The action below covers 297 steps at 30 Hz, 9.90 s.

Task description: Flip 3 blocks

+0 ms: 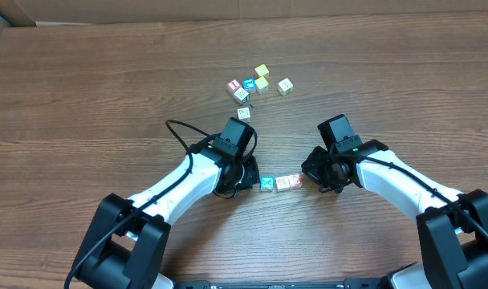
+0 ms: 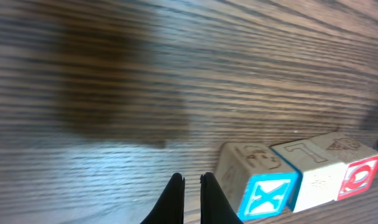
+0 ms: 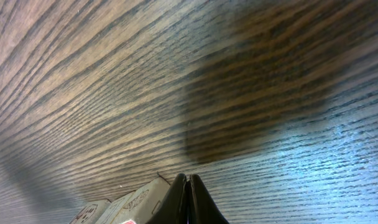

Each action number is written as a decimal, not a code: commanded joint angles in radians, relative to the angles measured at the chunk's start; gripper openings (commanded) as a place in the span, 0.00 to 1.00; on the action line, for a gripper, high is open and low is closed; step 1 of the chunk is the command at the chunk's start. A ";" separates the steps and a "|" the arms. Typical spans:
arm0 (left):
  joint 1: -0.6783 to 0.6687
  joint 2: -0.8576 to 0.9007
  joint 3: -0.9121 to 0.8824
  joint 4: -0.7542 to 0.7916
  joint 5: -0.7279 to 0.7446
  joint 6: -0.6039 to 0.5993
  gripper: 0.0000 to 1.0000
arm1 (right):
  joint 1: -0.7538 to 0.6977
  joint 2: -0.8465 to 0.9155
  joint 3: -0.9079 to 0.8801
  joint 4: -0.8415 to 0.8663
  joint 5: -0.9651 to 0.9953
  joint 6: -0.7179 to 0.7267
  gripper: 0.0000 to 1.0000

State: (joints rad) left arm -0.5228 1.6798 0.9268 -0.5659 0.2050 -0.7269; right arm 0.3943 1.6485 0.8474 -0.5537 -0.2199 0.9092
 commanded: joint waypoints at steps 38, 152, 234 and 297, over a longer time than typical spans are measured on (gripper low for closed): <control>-0.021 0.074 -0.011 0.047 0.084 -0.014 0.04 | 0.038 0.003 -0.011 -0.004 -0.063 0.117 0.04; -0.016 0.161 0.260 -0.067 -0.116 0.195 0.04 | 0.038 0.003 -0.011 0.006 -0.005 0.115 0.04; -0.012 0.145 0.188 -0.129 -0.109 0.053 0.04 | 0.245 0.003 -0.011 0.063 -0.040 0.436 0.04; 0.063 0.146 0.190 -0.111 -0.073 0.219 0.04 | 0.425 0.003 -0.011 0.056 0.105 0.716 0.04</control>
State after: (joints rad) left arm -0.4603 1.8420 1.1179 -0.6796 0.1196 -0.5385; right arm 0.8124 1.6489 0.8330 -0.5110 -0.1448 1.6135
